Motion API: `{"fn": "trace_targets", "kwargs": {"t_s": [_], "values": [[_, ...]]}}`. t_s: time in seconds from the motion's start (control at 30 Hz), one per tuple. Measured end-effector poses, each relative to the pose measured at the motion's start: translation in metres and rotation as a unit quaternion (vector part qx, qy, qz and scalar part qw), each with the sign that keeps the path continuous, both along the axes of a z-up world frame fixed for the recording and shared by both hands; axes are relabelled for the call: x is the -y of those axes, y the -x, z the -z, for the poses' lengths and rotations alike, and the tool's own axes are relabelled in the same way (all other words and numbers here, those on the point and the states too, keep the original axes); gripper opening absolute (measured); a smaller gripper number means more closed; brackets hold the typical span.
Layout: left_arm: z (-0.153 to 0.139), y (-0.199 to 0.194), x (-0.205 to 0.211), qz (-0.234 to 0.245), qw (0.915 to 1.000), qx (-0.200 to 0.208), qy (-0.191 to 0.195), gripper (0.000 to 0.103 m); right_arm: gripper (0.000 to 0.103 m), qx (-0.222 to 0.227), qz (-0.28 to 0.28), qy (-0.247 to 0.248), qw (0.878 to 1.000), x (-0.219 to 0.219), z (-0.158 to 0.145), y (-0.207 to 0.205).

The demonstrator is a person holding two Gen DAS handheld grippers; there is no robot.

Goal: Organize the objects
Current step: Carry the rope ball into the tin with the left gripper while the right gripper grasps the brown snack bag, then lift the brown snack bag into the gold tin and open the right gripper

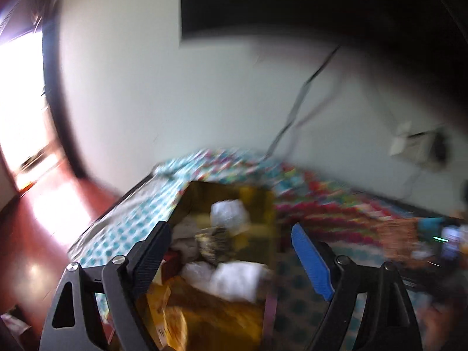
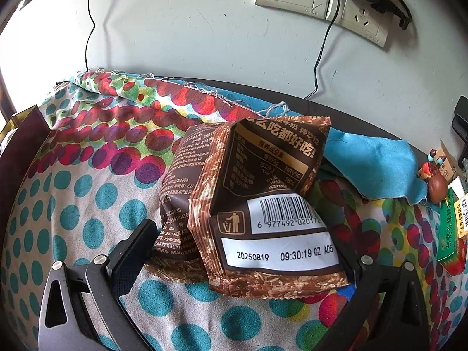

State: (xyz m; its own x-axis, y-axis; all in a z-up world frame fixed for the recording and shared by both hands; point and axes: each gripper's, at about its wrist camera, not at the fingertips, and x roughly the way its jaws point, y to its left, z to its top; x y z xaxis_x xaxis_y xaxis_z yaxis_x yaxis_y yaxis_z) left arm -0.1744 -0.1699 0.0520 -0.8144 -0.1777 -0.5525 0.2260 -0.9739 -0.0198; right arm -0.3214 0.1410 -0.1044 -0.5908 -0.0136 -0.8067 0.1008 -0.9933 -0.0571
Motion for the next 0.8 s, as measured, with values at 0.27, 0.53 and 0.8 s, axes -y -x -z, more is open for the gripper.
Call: {"fn": "trace_targets", "kwargs": {"t_s": [0.27, 0.53, 0.8], "values": [[0.031, -0.147, -0.063, 0.063, 0.9971, -0.036, 0.026, 0.087, 0.103, 0.003, -0.001, 0.008, 1.000, -0.001, 0.002, 0.002], [0.076, -0.196, -0.075, 0.044, 0.9979, -0.033, 0.033, 0.087, 0.103, 0.004, 0.000, 0.010, 1.000, -0.002, 0.002, 0.002], [0.088, -0.194, -0.056, 0.033, 0.9988, -0.036, -0.008, 0.087, 0.083, -0.023, -0.009, -0.025, 0.999, 0.013, -0.005, -0.005]]}}
